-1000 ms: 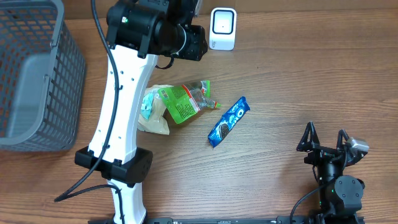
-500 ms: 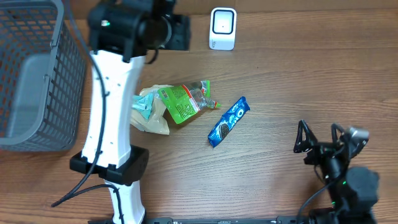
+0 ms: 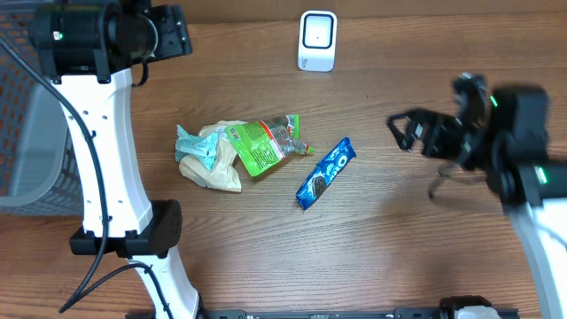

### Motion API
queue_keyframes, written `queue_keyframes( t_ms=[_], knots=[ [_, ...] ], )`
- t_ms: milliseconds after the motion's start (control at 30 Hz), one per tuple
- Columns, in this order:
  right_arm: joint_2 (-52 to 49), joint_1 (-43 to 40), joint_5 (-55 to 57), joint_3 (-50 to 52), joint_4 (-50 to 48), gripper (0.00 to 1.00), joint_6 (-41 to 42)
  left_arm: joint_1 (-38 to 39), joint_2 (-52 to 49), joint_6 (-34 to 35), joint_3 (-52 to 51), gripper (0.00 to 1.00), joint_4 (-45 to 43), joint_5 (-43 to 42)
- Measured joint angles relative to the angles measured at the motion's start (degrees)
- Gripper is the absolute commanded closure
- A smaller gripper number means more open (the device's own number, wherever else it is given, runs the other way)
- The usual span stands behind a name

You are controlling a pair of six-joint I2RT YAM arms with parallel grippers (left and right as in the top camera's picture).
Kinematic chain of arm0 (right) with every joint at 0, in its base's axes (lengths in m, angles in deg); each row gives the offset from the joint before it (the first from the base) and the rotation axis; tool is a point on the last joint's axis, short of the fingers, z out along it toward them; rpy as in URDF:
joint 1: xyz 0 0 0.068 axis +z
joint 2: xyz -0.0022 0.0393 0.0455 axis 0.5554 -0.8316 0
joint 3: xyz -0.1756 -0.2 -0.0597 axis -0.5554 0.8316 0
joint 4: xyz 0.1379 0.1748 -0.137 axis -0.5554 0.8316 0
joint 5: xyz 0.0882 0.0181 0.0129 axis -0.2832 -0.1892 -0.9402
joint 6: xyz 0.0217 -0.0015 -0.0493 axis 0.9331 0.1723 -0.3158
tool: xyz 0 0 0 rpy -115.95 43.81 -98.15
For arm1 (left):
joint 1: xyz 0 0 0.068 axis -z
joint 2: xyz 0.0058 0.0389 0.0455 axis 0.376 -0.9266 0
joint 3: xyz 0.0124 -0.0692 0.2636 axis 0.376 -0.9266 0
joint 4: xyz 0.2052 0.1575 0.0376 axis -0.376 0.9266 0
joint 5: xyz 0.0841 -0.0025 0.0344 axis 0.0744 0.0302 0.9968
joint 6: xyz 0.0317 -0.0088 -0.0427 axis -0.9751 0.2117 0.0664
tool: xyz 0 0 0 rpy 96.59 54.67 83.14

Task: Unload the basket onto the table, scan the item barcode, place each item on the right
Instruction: 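Reach the right gripper to the Oreo pack and grasp it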

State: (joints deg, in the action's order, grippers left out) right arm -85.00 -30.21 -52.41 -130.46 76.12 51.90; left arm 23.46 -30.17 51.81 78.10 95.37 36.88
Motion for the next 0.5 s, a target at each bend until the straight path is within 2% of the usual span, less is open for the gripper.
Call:
queue_keyframes(
  t_ms=[167,233,333,500],
  knots=[
    [-13.57,0.35,-16.39,-1.36,-3.52,0.00,0.15,-0.76,0.00,0.02,0.00,0.23,0.55,0.02],
    [-17.14,1.36,-19.08,-1.36,-2.40,0.05,0.22,-0.76,0.00,0.00,0.00,0.23,0.94,0.02],
    [-20.48,5.29,-16.81,-1.36,1.03,0.06,2.27,-0.76,0.00,0.00,0.00,0.23,1.38,0.02],
    [-21.05,15.21,-1.38,-1.36,4.35,0.09,13.25,-0.76,0.00,0.00,0.00,0.23,1.46,0.04]
  ],
)
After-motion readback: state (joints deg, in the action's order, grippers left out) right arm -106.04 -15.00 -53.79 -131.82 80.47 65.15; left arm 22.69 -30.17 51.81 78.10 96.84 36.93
